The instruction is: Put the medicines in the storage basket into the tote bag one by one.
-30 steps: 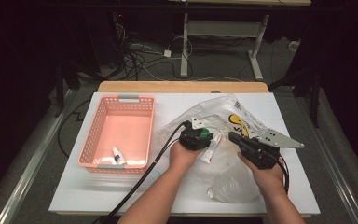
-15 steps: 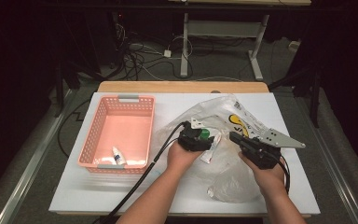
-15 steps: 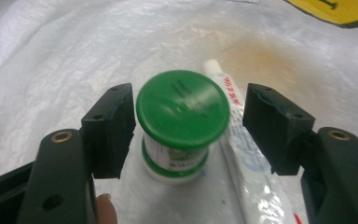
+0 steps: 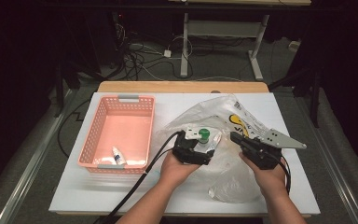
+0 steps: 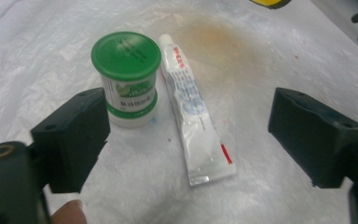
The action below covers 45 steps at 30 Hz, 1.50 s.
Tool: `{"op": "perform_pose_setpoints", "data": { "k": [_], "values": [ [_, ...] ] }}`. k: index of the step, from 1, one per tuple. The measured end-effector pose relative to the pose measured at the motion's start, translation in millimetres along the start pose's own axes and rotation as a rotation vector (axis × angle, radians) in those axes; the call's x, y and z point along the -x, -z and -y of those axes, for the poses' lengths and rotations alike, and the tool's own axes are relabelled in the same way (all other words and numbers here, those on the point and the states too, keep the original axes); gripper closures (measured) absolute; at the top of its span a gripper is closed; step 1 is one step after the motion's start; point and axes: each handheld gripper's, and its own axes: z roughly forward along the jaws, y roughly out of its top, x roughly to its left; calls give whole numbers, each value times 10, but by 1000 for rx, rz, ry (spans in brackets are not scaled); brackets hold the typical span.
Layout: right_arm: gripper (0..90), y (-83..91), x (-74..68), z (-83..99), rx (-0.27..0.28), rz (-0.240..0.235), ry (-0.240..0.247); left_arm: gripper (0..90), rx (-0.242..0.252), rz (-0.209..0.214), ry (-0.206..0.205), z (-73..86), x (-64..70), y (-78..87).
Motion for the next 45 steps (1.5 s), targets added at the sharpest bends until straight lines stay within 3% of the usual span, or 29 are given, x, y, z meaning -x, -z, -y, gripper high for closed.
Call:
{"op": "perform_pose_setpoints", "data": {
  "k": [4,14,17,25,34,45],
  "values": [
    [900,1,-5,1,-1,1,-1,0,-26,19,-4,64,28,60],
    [900,10,9,8,-2,4,-2,0,-15,62,-24,206,119,412],
    [900,7,7,10,-3,5,1,0,-20,55,-41,244,130,515],
    [900,0,0,12,-6,7,-1,0,-3,60,-26,337,54,821],
    [900,1,-2,13,-7,9,1,0,6,9,-24,436,-55,1106],
    [900,0,-3,15,-8,9,2,0,10,-42,30,569,-319,1358]
  ]
}}
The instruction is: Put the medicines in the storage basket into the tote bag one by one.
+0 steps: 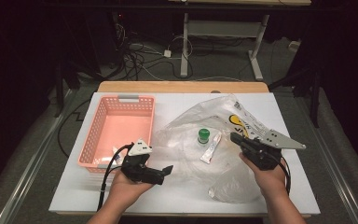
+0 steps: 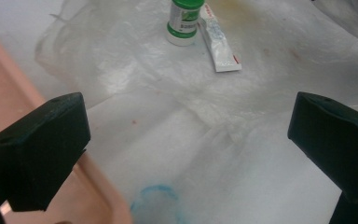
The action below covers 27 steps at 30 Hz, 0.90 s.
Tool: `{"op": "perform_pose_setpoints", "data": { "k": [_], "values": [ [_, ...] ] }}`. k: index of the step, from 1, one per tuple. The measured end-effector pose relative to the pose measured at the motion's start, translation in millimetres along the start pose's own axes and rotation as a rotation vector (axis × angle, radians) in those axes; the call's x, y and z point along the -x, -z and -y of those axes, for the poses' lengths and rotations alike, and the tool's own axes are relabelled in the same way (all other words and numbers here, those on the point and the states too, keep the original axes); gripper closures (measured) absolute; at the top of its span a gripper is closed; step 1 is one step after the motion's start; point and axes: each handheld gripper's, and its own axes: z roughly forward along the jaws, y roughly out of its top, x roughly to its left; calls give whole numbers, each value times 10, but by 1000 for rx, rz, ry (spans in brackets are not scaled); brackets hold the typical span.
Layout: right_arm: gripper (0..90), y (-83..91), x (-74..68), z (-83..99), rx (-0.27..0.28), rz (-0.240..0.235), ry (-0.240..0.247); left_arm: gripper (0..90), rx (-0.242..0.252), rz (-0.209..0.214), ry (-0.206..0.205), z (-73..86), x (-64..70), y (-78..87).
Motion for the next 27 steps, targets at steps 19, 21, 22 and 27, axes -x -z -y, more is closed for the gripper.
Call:
{"op": "perform_pose_setpoints", "data": {
  "k": [19,21,22,27],
  "values": [
    [900,11,9,4,-1,3,-4,0,12,-109,82,150,-413,281],
    [900,12,9,5,-1,3,-7,0,15,-124,94,167,-462,319],
    [900,14,11,4,-1,4,-7,0,14,-129,99,176,-484,337],
    [900,24,26,3,2,5,-1,0,13,-154,126,223,-596,426]
  ]
}}
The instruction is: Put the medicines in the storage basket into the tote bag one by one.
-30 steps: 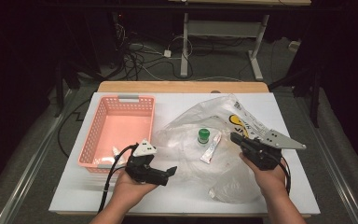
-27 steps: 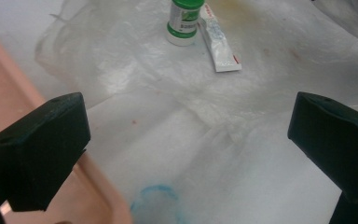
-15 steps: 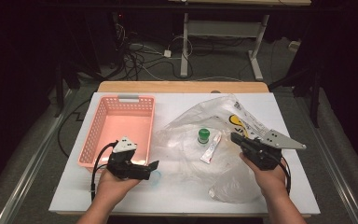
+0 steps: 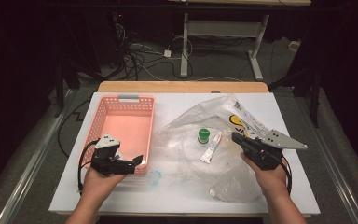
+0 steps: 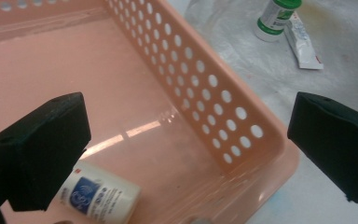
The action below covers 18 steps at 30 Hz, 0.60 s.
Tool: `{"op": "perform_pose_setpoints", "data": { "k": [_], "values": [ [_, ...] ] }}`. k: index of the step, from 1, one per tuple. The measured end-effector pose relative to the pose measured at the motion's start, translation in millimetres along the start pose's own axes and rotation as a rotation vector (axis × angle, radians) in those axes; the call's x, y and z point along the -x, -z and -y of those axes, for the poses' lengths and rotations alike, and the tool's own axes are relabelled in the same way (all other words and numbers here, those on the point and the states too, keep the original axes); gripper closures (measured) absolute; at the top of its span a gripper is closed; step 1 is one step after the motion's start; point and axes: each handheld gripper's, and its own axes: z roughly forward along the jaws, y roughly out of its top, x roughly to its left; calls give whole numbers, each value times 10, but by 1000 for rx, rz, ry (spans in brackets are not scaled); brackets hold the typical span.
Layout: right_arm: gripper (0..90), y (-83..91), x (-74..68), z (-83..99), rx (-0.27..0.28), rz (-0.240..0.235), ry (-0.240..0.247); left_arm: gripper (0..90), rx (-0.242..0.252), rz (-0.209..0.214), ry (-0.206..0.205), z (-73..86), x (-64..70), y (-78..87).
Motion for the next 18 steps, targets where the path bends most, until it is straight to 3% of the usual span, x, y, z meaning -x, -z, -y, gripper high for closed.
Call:
{"op": "perform_pose_setpoints", "data": {
  "k": [10,18],
  "values": [
    [900,-4,2,8,-2,0,-5,0,-16,-59,27,65,-199,99],
    [900,-5,8,11,-3,1,-4,0,-4,-75,68,99,-334,174]
  ]
}}
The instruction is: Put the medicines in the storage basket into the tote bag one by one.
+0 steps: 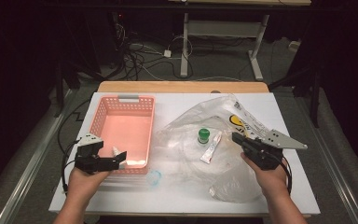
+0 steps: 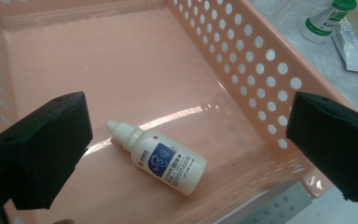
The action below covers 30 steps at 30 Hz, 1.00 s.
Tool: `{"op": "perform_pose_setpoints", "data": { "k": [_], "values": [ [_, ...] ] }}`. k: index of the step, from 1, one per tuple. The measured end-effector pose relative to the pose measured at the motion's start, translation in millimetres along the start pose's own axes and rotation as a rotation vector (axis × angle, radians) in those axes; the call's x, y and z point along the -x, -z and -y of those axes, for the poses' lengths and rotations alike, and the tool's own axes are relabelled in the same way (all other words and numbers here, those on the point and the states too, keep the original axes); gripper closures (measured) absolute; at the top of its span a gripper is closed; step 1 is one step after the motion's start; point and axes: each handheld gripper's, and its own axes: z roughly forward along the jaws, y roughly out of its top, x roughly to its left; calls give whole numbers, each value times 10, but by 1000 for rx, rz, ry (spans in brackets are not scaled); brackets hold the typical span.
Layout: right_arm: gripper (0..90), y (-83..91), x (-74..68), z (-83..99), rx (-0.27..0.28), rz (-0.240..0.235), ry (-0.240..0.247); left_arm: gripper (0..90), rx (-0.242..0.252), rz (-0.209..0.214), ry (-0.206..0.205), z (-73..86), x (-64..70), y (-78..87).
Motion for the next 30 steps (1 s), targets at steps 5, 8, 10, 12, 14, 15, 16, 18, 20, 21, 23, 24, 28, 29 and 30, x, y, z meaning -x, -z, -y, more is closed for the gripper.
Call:
{"op": "perform_pose_setpoints", "data": {
  "k": [5,8,10,12,14,15,16,18,20,21,23,24,28,29,30],
  "values": [
    [900,0,-6,-2,0,1,-3,17,-28,-1,1,-36,-20,-23],
    [900,-6,-6,3,-4,1,-1,28,-74,-14,-12,-105,-26,-46],
    [900,-20,-11,7,-5,-1,-6,36,-97,-12,-7,-159,-45,-54],
    [900,-22,-18,5,-7,-4,-2,46,-137,-32,-24,-231,-50,-76],
    [900,-16,-21,3,-6,-4,-1,74,-173,-22,-17,-279,-69,-116],
    [900,-13,-18,2,-4,-5,1,85,-183,-18,-8,-296,-84,-131],
    [900,-11,-17,1,-2,-3,-3,88,-201,-19,5,-322,-108,-151],
    [900,-1,-10,0,-1,-3,-5,128,-242,-24,23,-348,-150,-199],
    [900,3,-9,-1,1,-2,-7,136,-303,-16,50,-365,-192,-254],
    [900,2,-10,-1,1,-3,-8,141,-331,-12,69,-372,-214,-280],
    [900,0,-14,-4,1,-4,-7,147,-381,-8,104,-390,-251,-320],
    [900,0,-15,-5,2,-4,-7,157,-405,-9,116,-399,-268,-339],
    [900,7,-18,-11,4,-1,0,205,-501,3,152,-403,-310,-425],
    [900,9,-21,-13,5,-2,-6,211,-519,11,160,-402,-315,-443],
    [900,11,-19,-12,5,-3,-3,230,-539,8,162,-405,-313,-468]
  ]
}}
